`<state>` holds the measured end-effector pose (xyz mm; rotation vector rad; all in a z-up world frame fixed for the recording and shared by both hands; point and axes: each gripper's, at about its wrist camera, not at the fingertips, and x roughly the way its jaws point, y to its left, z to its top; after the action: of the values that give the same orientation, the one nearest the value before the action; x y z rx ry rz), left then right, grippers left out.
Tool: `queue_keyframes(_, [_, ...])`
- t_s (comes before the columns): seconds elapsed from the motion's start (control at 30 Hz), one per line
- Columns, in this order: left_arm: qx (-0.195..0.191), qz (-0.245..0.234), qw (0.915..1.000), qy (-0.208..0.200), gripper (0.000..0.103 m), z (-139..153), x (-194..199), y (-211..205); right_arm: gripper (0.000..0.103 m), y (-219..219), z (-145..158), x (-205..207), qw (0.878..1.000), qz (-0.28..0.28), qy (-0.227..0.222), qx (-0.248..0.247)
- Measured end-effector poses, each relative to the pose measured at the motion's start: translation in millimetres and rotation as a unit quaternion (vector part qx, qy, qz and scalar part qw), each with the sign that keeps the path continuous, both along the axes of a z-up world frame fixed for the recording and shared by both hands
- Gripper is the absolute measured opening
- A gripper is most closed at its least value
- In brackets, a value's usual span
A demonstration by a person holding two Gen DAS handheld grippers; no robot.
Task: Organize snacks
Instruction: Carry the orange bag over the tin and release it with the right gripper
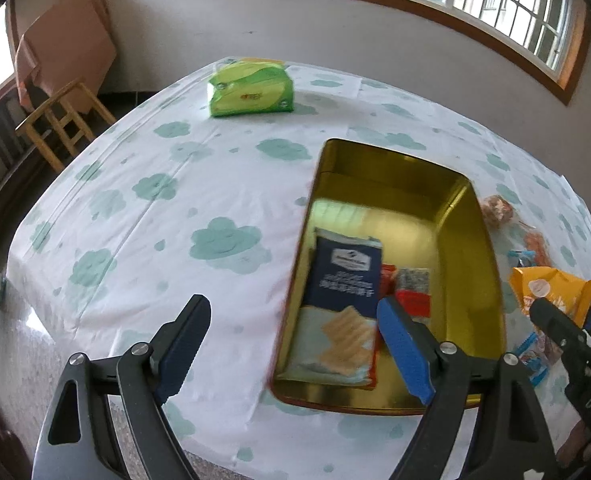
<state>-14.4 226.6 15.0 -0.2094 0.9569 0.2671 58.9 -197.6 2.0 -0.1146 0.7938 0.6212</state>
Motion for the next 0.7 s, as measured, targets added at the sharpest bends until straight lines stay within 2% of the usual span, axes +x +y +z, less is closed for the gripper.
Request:
queue_keyframes(0.17, [0.001,0.01,0.9999,0.004,0.083,-2.5,-4.0,10.3,0.039,16.9,-1.8,12.1,1.0,0.016,0.002,-0.007])
queue_keyframes(0.23, [0.005,0.014,0.9999,0.006,0.083,-3.9,-5.3,13.3,0.039,2.1,-10.9,29.7,1.0,0.017,0.005,-0.011])
queue_keyframes(0.4, [0.009,0.015,0.9998,0.012,0.083,-7.4,-8.8,17.1,0.039,0.0,-25.9,56.3,1.0,0.018,0.013,-0.015])
queue_keyframes(0.7, [0.02,0.005,0.9997,0.01,0.083,-6.2,-9.5,12.4,0.039,40.6,-23.8,38.3,0.999,0.014,0.023,-0.025])
